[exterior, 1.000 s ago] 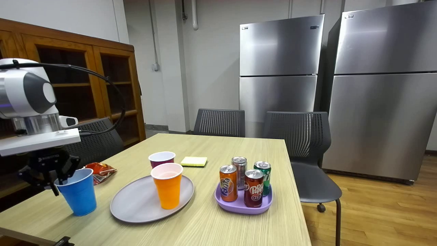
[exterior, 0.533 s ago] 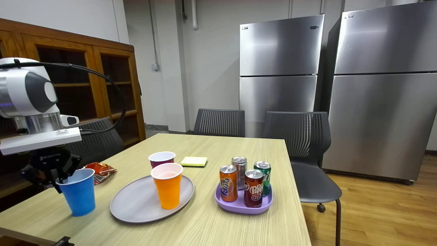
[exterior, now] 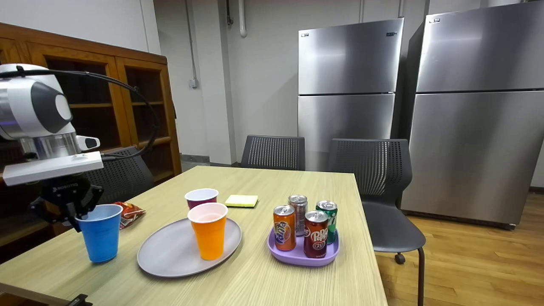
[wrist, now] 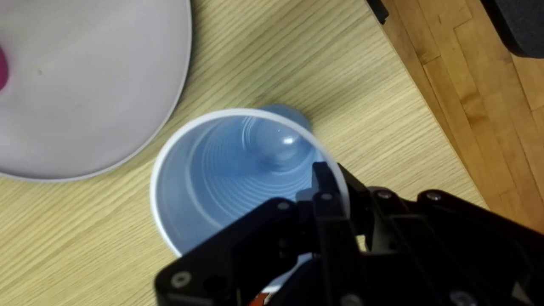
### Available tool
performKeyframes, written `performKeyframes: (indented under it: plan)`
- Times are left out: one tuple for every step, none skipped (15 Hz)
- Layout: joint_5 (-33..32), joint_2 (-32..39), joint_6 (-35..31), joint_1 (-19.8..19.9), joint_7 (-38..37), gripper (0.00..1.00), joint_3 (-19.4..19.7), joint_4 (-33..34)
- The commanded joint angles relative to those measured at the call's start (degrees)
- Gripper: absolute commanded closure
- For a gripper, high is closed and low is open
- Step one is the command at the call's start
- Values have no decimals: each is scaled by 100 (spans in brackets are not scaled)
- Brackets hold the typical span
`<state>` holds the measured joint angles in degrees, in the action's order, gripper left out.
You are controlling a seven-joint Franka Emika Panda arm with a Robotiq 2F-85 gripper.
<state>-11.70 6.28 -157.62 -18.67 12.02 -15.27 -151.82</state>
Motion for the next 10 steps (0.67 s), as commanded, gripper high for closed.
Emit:
performKeyframes:
  plan:
    - [-20, -448, 54, 107, -97, 99, -41, -185]
    - [-35, -498, 62, 113, -111, 99, -29, -196]
    - [-48, -549, 70, 122, -125, 99, -17, -210]
    - [-66, -602, 75, 136, -146, 99, -1, -229]
    - [-76, -655, 79, 154, -159, 99, 12, -245]
    - [-83, -703, 83, 172, -168, 99, 26, -261]
    - [-113, -741, 82, 188, -199, 99, 44, -275]
    - [-139, -778, 95, 207, -230, 99, 66, -284]
    - [-149, -812, 103, 223, -246, 99, 86, -294]
    - [-166, -842, 112, 246, -274, 99, 108, -304]
